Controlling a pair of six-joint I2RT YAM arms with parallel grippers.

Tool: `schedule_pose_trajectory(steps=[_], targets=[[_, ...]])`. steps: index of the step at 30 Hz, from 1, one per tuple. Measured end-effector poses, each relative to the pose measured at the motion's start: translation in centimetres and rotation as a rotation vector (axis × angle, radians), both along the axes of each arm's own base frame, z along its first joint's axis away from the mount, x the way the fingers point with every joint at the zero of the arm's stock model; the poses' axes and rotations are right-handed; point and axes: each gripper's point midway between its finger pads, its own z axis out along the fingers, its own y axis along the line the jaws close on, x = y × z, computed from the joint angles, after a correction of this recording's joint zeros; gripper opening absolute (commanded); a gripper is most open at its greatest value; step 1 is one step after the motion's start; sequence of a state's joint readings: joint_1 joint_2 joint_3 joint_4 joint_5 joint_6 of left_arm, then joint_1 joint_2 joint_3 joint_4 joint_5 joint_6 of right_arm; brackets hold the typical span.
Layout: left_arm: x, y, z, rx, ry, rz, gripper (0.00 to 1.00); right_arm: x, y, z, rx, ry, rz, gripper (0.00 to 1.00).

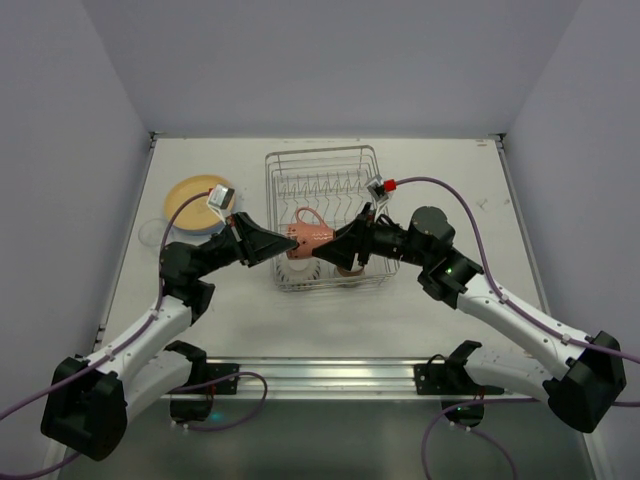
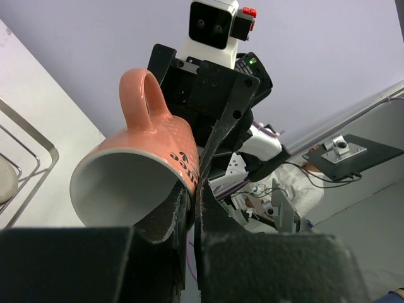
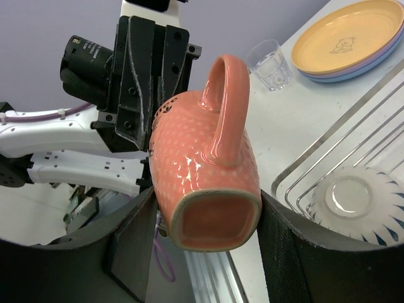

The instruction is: Unload the mixed dishes from the dish rack

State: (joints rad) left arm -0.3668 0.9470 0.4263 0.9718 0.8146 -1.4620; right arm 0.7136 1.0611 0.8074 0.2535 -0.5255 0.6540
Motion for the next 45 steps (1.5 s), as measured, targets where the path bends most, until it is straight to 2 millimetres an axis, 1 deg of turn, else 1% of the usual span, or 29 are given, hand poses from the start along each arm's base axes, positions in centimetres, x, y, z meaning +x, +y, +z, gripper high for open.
schedule_pose_trajectory(steps=[2,3,4,6,7,9,13,16,20,27,31,35,41,45], targets=[[0.0,0.0,-0.1,0.003,-0.001,0.001,0.00,0.0,0.0,0.0,-0.001,0.001,0.000,0.09],[0.0,0.0,-0.1,0.004,0.001,0.001,0.00,0.0,0.0,-0.1,-0.003,0.003,0.000,0.14],[0.0,0.0,-0.1,0.006,0.003,0.001,0.00,0.0,0.0,-0.1,-0.004,0.004,0.001,0.22],[0.0,0.0,-0.2,0.010,0.004,0.002,0.00,0.0,0.0,-0.2,-0.005,0.006,0.002,0.49],[0.0,0.0,-0.3,0.014,0.003,0.003,0.00,-0.1,0.0,-0.2,-0.006,0.006,0.002,0.75],[-0.2,0.0,-0.5,0.031,-0.003,0.003,0.00,0.2,-0.1,-0.3,-0.010,0.000,-0.011,0.99],[-0.2,-0.2,-1.1,0.079,0.012,0.004,0.00,0.6,-0.4,-0.3,-0.007,-0.018,-0.040,0.99],[0.0,-0.2,-1.1,0.107,0.004,0.014,0.00,0.4,-0.7,-0.4,-0.008,-0.020,-0.047,0.99],[0.3,-0.2,-1.2,0.152,-0.011,0.034,0.00,0.6,-1.0,-0.1,-0.004,-0.035,-0.066,0.99],[2.1,0.2,-1.1,0.262,-0.018,0.131,0.00,1.1,-1.7,0.3,-0.008,-0.051,-0.123,0.99],[3.2,1.0,-1.8,0.323,-0.013,0.191,0.00,1.4,-2.3,0.3,-0.020,-0.054,-0.165,0.99],[4.9,2.9,-3.4,0.387,0.031,0.271,0.00,1.9,-2.9,0.2,-0.030,-0.054,-0.211,0.99],[7.5,7.3,-6.3,0.504,0.151,0.437,0.00,2.7,-3.9,0.0,-0.048,-0.049,-0.286,0.99],[8.4,8.9,-7.1,0.596,0.197,0.512,0.00,3.1,-4.2,-0.1,-0.054,-0.048,-0.312,0.99]])
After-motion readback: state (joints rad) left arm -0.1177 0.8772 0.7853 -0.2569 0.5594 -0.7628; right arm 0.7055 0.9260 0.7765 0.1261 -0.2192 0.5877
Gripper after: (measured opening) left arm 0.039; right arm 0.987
